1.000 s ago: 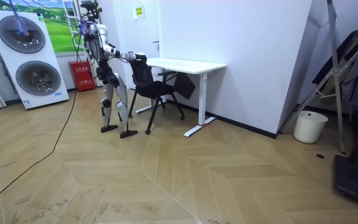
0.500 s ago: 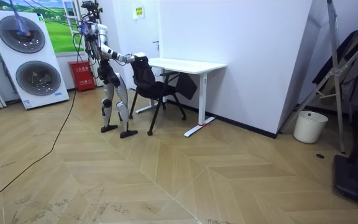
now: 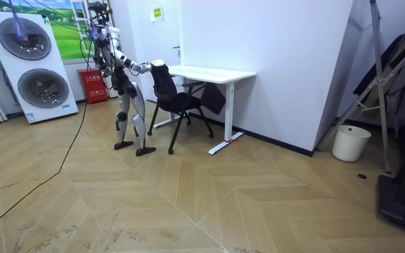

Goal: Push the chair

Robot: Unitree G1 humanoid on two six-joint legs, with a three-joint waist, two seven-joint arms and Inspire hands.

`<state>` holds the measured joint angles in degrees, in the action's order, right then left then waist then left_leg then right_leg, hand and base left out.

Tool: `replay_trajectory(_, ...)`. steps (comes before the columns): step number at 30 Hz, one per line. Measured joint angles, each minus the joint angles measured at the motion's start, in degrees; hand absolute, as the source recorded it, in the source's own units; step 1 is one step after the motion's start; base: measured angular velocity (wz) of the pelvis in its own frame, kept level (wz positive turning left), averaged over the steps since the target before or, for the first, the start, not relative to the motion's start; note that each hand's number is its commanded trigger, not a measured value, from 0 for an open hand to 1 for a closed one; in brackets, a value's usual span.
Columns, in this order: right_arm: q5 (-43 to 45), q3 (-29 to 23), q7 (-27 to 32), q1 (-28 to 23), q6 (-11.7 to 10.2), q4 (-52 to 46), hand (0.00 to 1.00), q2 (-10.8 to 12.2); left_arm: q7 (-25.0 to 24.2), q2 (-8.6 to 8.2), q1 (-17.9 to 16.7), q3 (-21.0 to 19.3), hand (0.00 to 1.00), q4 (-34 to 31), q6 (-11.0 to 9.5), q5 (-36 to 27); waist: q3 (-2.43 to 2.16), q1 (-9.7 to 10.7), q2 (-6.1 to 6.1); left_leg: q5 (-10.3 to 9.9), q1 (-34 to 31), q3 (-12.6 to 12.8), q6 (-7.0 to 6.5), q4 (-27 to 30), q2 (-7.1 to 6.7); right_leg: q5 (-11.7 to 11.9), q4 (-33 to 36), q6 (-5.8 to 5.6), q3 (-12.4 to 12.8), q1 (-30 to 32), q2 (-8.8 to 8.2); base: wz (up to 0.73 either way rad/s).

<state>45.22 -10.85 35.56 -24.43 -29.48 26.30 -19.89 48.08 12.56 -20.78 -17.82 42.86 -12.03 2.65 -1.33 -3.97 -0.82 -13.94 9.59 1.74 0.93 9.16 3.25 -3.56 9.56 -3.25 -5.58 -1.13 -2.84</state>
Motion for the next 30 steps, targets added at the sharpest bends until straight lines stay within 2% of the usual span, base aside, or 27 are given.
replay_trajectory(4, -2.06, 0.03, 0.65, -0.98, 0.06, 0.81, 0.0, -0.4, -4.74, 0.09, -1.54, 5.76, 0.0, 9.14, 0.03, -3.89, 0.02, 0.04, -0.06, -0.56, -0.03, 0.17, -0.12, 0.29, -0.02, -0.13, -0.02, -0.19, 0.22, 0.04, 0.05, -0.03)
replay_trajectory(8, -2.68, 0.01, 0.88, -1.65, 0.05, 1.28, 0.0, -0.94, -10.62, 0.09, -2.56, 7.66, 0.0, 16.39, 0.48, -7.72, -0.06, 0.49, -0.18, -0.84, 0.08, 0.45, -0.18, 0.29, 0.19, -0.1, 0.01, -0.17, 0.36, -0.03, 0.24, -0.03)
replay_trajectory(10, -2.68, 0.03, 1.12, -1.44, 0.04, 2.45, 0.0, -1.06, -15.26, 0.12, -1.44, 9.22, 0.0, 21.7, 1.72, -7.67, -0.09, 0.62, -0.35, -0.99, 0.09, 0.52, -0.21, 0.42, 0.2, 0.04, 0.05, -0.15, 0.48, -0.03, 0.28, 0.0)
replay_trajectory(12, -2.68, 0.06, 1.14, -1.27, 0.05, 2.97, 0.0, -1.21, -18.95, 0.07, -1.17, 11.02, 0.0, 23.36, 3.09, -7.61, -0.09, 0.62, -0.33, -1.46, 0.09, 0.7, 0.02, 0.51, 0.22, 0.16, 0.05, -0.16, 0.55, -0.06, 0.27, -0.02)
replay_trajectory(17, -2.67, 0.38, 1.15, -1.06, 0.23, 3.25, 0.0, -1.2, -28.12, -0.08, 0.1, 14.14, 0.0, 23.47, 5.59, -7.57, -0.15, 0.97, -0.23, -1.44, 0.13, 1.24, 0.05, 0.61, 0.35, 0.42, 0.06, -0.05, 0.71, -0.06, 0.34, -0.02)
replay_trajectory(21, -2.68, 0.65, 1.14, -0.85, 0.23, 3.36, 0.0, -1.2, -32.43, -0.39, 2.29, 15.16, 0.0, 23.56, 7.09, -7.44, -0.15, 1.41, -0.24, -1.45, 0.12, 1.24, 0.06, 0.58, 0.39, 0.43, 0.06, -0.04, 0.75, -0.05, 0.39, 0.0)
replay_trajectory(27, -2.67, 1.42, 1.81, -0.75, 0.23, 3.5, 0.0, -1.24, -36.27, -0.52, 4.08, 16.07, 0.0, 23.44, 7.84, -3.78, -0.16, 2.04, -0.25, -1.42, 0.15, 1.3, -0.04, 0.56, 0.47, 0.43, 0.02, -0.05, 0.71, -0.02, 0.54, 0.0)
replay_trajectory(30, -2.67, 2.32, 3.03, -0.73, 0.23, 4.06, 0.0, -1.27, -36.38, -1.3, 4.83, 15.86, 0.0, 23.41, 8.01, -3.11, -0.18, 2.11, -0.3, -1.47, 0.15, 1.29, -0.09, 0.56, 0.47, 0.44, 0.04, -0.06, 0.68, -0.03, 0.52, 0.0)
